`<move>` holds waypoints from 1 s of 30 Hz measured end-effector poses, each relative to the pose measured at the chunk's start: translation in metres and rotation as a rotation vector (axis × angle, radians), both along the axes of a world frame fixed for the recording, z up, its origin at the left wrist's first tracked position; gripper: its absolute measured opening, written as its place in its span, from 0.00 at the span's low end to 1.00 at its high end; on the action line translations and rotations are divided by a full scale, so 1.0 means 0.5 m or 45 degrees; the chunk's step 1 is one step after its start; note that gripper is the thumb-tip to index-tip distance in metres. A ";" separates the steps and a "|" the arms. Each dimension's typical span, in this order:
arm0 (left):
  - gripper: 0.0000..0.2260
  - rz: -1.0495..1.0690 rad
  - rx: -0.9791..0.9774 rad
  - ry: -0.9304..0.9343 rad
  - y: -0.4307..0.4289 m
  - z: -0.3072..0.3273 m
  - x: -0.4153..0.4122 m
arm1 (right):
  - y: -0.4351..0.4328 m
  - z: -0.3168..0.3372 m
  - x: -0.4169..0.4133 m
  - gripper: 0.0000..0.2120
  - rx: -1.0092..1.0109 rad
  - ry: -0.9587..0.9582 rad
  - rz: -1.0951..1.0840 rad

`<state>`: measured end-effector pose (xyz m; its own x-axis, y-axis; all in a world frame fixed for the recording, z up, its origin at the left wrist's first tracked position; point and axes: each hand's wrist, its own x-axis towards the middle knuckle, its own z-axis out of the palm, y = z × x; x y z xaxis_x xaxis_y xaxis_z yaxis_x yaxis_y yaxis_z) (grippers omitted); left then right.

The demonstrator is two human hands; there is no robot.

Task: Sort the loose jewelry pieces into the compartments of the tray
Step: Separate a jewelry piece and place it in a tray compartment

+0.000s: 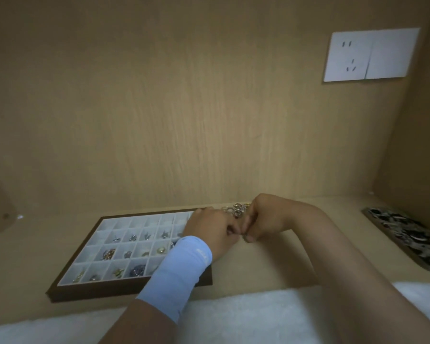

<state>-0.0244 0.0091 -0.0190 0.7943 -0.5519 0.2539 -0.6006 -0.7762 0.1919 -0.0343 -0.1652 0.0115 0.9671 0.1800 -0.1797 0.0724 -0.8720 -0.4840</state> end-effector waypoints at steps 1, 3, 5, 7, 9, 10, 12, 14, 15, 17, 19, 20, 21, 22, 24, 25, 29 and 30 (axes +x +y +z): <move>0.06 -0.004 -0.003 0.005 0.001 -0.002 0.001 | 0.002 -0.003 0.002 0.10 0.000 0.000 0.000; 0.06 -0.002 -0.027 0.023 0.004 -0.004 0.002 | 0.005 -0.007 0.004 0.09 0.002 -0.008 -0.010; 0.06 0.009 -0.078 0.064 0.007 -0.006 0.002 | 0.005 -0.011 0.005 0.07 0.015 -0.014 -0.011; 0.06 0.015 -0.118 0.109 0.010 -0.005 0.001 | 0.001 -0.012 0.006 0.06 0.051 -0.035 -0.011; 0.06 0.017 -0.145 0.144 0.011 -0.003 0.000 | -0.004 -0.010 0.008 0.04 0.095 -0.074 -0.028; 0.06 0.018 -0.157 0.154 0.011 -0.003 0.000 | -0.006 -0.008 0.007 0.03 0.115 -0.093 -0.043; 0.05 0.015 -0.175 0.177 0.011 -0.004 0.001 | -0.007 -0.003 0.005 0.06 0.167 -0.113 -0.069; 0.05 0.014 -0.195 0.219 0.013 -0.006 0.003 | -0.007 0.001 0.000 0.09 0.252 -0.097 -0.079; 0.05 0.022 -0.219 0.244 0.015 -0.007 0.003 | -0.007 0.004 -0.003 0.09 0.295 -0.089 -0.080; 0.06 0.048 -0.345 0.305 0.020 -0.006 0.008 | -0.006 0.008 -0.008 0.07 0.366 -0.094 -0.085; 0.07 0.046 -0.552 0.367 0.025 0.000 0.013 | -0.003 0.012 -0.010 0.04 0.462 -0.108 -0.089; 0.07 0.033 -0.655 0.389 0.028 0.004 0.014 | -0.001 0.014 -0.010 0.04 0.530 -0.114 -0.089; 0.07 0.017 -0.748 0.407 0.030 0.008 0.015 | 0.002 0.015 -0.010 0.05 0.604 -0.118 -0.091; 0.08 0.000 -0.828 0.420 0.032 0.011 0.015 | 0.004 0.016 -0.009 0.05 0.671 -0.118 -0.096; 0.10 -0.035 -0.963 0.447 0.037 0.017 0.014 | 0.005 0.017 -0.008 0.05 0.762 -0.120 -0.106; 0.11 -0.052 -1.022 0.463 0.039 0.018 0.014 | 0.004 0.016 -0.006 0.05 0.797 -0.121 -0.107; 0.13 -0.093 -1.178 0.492 0.045 0.020 0.014 | 0.007 0.012 -0.001 0.05 0.890 -0.143 -0.116; 0.13 -0.097 -1.195 0.491 0.045 0.021 0.014 | 0.009 0.012 -0.001 0.05 0.908 -0.153 -0.114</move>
<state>-0.0173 0.0315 -0.0087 0.8847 -0.3137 0.3447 -0.4107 -0.1749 0.8948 -0.0348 -0.1609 0.0175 0.9893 0.1331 0.0599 0.1037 -0.3525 -0.9301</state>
